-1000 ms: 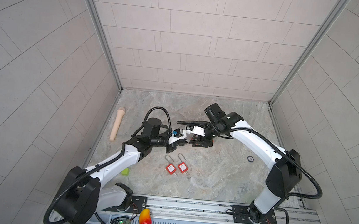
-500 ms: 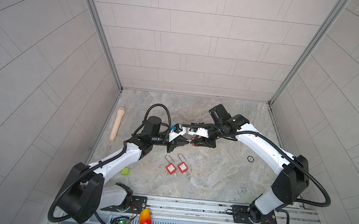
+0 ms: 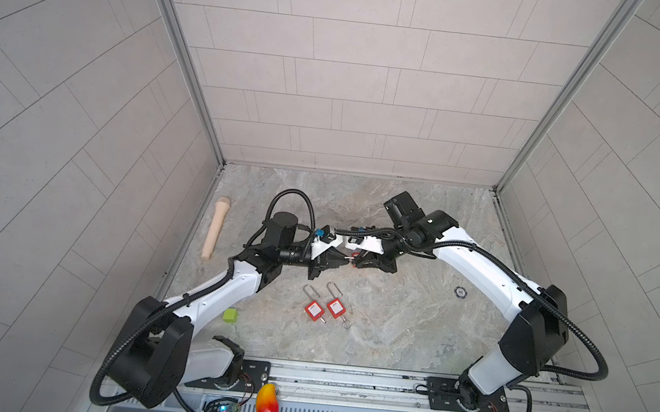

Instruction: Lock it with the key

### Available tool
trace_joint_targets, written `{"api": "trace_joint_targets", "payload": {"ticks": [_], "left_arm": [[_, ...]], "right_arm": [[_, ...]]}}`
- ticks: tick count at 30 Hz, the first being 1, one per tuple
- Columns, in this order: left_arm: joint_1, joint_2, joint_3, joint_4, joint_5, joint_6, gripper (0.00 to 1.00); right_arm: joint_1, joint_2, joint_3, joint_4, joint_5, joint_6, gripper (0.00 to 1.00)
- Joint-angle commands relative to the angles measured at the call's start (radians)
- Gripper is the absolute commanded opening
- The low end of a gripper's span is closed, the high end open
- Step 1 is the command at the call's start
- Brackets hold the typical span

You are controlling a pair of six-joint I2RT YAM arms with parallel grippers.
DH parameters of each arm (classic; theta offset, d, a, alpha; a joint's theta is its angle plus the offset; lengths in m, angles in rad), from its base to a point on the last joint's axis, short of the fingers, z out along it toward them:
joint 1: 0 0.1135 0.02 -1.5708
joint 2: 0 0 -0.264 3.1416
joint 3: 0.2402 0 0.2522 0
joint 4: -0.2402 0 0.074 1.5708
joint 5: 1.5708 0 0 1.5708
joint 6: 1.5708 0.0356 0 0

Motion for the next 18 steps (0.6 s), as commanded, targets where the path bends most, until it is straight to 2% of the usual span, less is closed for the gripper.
{"api": "trace_joint_targets", "payload": {"ticks": [1,3,5,8,11,18], "left_arm": [[0.005,0.004,0.040,0.032,0.007,0.000,0.04],[0.007,-0.009,0.034,0.033,-0.030,-0.001,0.27],[0.013,-0.035,0.019,0.040,-0.076,-0.001,0.35],[0.036,-0.058,0.015,0.017,-0.069,0.015,0.35],[0.042,-0.049,0.045,-0.076,-0.027,0.064,0.32],[0.044,-0.020,0.061,-0.099,0.028,0.074,0.18]], "right_arm": [[0.004,-0.006,0.009,-0.019,-0.023,-0.027,0.11],[0.002,-0.007,0.009,-0.019,-0.019,-0.028,0.10],[-0.001,-0.011,0.009,-0.019,-0.015,-0.029,0.10],[-0.001,-0.010,0.013,-0.019,-0.016,-0.029,0.09],[-0.001,-0.004,0.021,-0.022,-0.017,-0.029,0.08],[0.001,0.009,0.034,-0.025,-0.021,-0.029,0.07]]}}
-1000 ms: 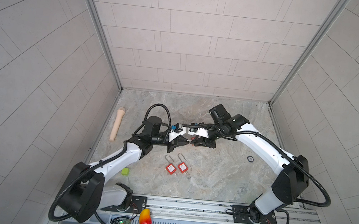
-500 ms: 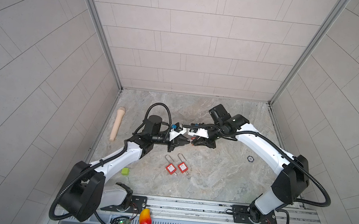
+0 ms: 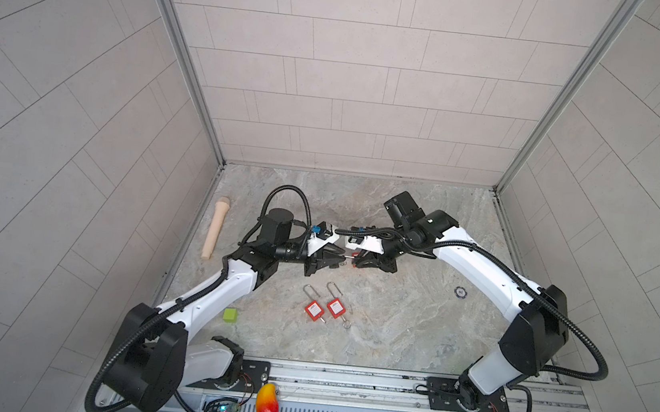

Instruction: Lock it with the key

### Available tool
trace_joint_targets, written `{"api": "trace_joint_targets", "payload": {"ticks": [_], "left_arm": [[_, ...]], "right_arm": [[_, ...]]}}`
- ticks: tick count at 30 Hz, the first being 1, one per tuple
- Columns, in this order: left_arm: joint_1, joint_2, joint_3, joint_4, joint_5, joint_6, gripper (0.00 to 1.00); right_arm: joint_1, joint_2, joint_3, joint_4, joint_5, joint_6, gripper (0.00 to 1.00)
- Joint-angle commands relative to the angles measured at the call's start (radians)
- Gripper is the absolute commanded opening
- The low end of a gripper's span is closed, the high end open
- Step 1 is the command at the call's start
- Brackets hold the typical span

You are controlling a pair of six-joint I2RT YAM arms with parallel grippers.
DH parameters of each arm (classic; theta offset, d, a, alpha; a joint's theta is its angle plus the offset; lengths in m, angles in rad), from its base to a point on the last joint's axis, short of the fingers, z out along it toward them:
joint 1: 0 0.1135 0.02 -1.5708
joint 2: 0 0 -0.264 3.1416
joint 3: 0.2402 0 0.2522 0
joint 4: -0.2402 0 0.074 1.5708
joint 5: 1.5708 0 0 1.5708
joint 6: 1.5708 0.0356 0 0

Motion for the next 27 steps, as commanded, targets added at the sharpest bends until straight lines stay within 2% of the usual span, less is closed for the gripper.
{"api": "trace_joint_targets", "payload": {"ticks": [1,8,15,27], "left_arm": [[0.006,0.011,0.033,-0.010,0.043,0.023,0.18],[0.005,0.023,0.037,-0.009,0.060,0.021,0.19],[0.003,0.038,0.045,-0.007,0.087,0.017,0.00],[-0.001,0.072,0.050,0.024,0.096,-0.016,0.00]], "right_arm": [[0.001,0.010,0.031,-0.024,-0.023,-0.028,0.07],[0.002,0.022,0.043,-0.024,-0.026,-0.027,0.07],[0.003,0.030,0.052,-0.023,-0.023,-0.027,0.04],[0.020,0.035,0.056,0.009,-0.029,-0.025,0.02]]}}
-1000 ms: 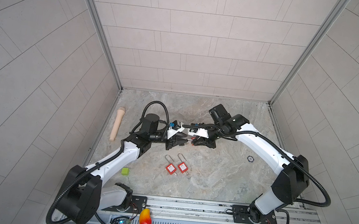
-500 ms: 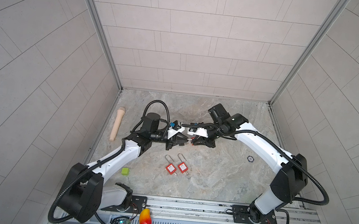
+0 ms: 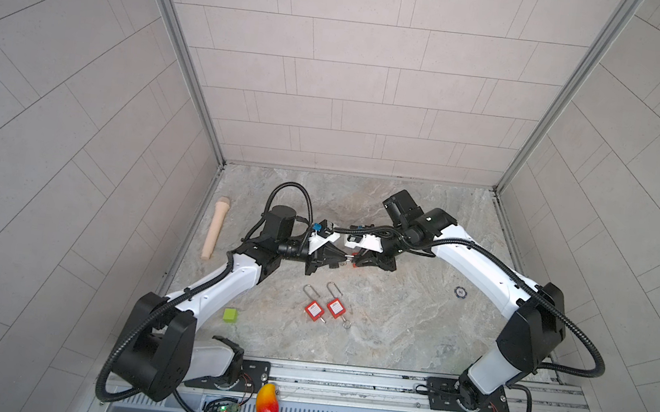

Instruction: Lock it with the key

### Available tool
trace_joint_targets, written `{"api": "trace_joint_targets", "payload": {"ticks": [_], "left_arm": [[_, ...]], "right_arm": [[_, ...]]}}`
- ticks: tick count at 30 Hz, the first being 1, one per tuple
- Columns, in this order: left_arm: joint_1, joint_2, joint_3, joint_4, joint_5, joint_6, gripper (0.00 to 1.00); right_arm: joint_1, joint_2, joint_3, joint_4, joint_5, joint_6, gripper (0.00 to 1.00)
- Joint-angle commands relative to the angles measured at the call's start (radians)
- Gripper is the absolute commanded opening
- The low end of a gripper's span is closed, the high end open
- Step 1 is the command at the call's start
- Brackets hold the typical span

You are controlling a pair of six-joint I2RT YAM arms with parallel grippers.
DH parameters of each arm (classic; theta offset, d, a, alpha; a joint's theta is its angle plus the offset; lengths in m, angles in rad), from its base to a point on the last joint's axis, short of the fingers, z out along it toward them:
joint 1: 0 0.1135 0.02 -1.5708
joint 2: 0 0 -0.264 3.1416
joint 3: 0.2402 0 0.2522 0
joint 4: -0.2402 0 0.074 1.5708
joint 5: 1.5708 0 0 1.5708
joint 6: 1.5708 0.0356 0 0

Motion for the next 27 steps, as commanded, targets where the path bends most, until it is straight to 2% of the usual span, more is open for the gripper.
{"api": "trace_joint_targets", "payload": {"ticks": [1,10,21,27], "left_arm": [[-0.005,0.009,0.017,0.042,0.001,-0.011,0.00],[-0.057,0.009,-0.026,0.189,-0.078,-0.011,0.00],[-0.110,0.075,-0.089,0.457,-0.081,-0.207,0.00],[-0.110,0.072,-0.100,0.488,-0.080,-0.239,0.00]], "right_arm": [[0.022,0.016,0.034,0.020,-0.045,-0.026,0.02],[0.031,0.024,0.053,0.054,-0.105,0.003,0.00],[0.034,0.031,0.061,0.239,-0.153,0.092,0.00],[0.047,0.037,0.061,0.250,-0.127,0.090,0.00]]}}
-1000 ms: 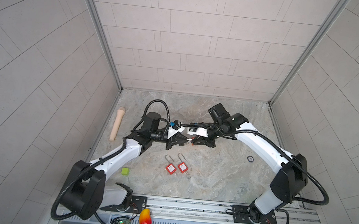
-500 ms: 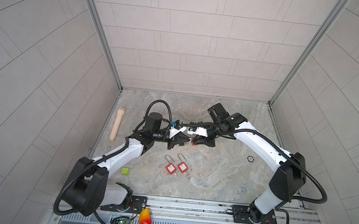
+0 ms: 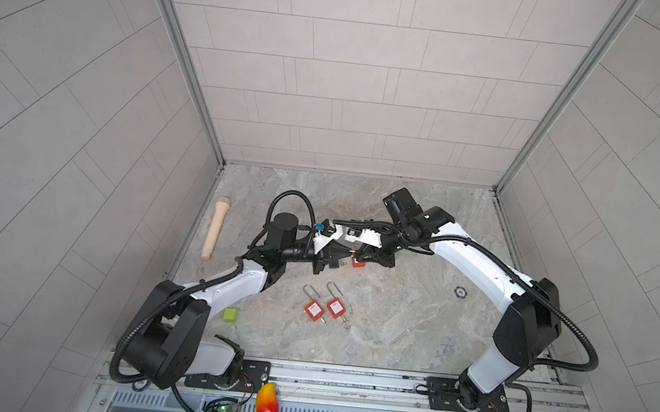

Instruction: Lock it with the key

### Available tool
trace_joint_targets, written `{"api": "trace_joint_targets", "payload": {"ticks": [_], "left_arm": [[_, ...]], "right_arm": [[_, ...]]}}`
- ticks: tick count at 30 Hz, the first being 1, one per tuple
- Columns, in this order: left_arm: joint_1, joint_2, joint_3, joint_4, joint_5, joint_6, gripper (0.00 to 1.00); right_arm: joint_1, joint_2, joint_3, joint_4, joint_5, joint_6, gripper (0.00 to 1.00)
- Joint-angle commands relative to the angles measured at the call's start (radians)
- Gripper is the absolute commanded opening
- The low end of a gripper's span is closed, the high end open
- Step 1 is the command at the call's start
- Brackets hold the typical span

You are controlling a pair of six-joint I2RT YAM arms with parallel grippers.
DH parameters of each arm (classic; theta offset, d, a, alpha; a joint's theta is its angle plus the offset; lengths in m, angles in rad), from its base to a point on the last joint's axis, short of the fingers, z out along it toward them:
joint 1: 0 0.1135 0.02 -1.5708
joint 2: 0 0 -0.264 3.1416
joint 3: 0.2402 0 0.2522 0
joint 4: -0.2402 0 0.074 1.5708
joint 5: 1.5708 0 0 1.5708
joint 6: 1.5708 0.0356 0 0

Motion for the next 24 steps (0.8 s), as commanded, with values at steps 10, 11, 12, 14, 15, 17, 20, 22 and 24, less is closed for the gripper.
{"api": "trace_joint_targets", "payload": {"ticks": [10,11,12,14,15,17,20,22,24], "left_arm": [[0.057,-0.086,0.020,-0.025,0.080,0.003,0.00],[0.062,-0.098,0.027,-0.069,0.082,0.029,0.00],[0.066,-0.108,0.037,-0.116,0.084,0.058,0.00],[0.067,-0.126,0.052,-0.201,0.082,0.113,0.00],[0.067,-0.134,0.056,-0.234,0.080,0.133,0.00],[0.067,-0.145,0.059,-0.269,0.075,0.153,0.00],[0.067,-0.151,0.061,-0.278,0.080,0.157,0.00],[0.067,-0.149,0.065,-0.283,0.081,0.157,0.00],[0.067,-0.148,0.067,-0.286,0.081,0.162,0.00]], "right_arm": [[-0.015,-0.064,-0.012,-0.019,-0.005,-0.071,0.28],[-0.022,-0.081,-0.035,-0.023,0.010,-0.081,0.31],[-0.028,-0.098,-0.057,-0.012,0.020,-0.083,0.33],[-0.035,-0.128,-0.092,0.006,0.028,-0.094,0.36],[-0.037,-0.139,-0.103,0.007,0.031,-0.093,0.36],[-0.042,-0.153,-0.113,0.009,0.033,-0.091,0.36],[-0.051,-0.164,-0.114,0.016,0.036,-0.087,0.36],[-0.052,-0.161,-0.100,0.018,0.023,-0.089,0.35],[-0.053,-0.148,-0.077,0.014,-0.003,-0.086,0.33]]}}
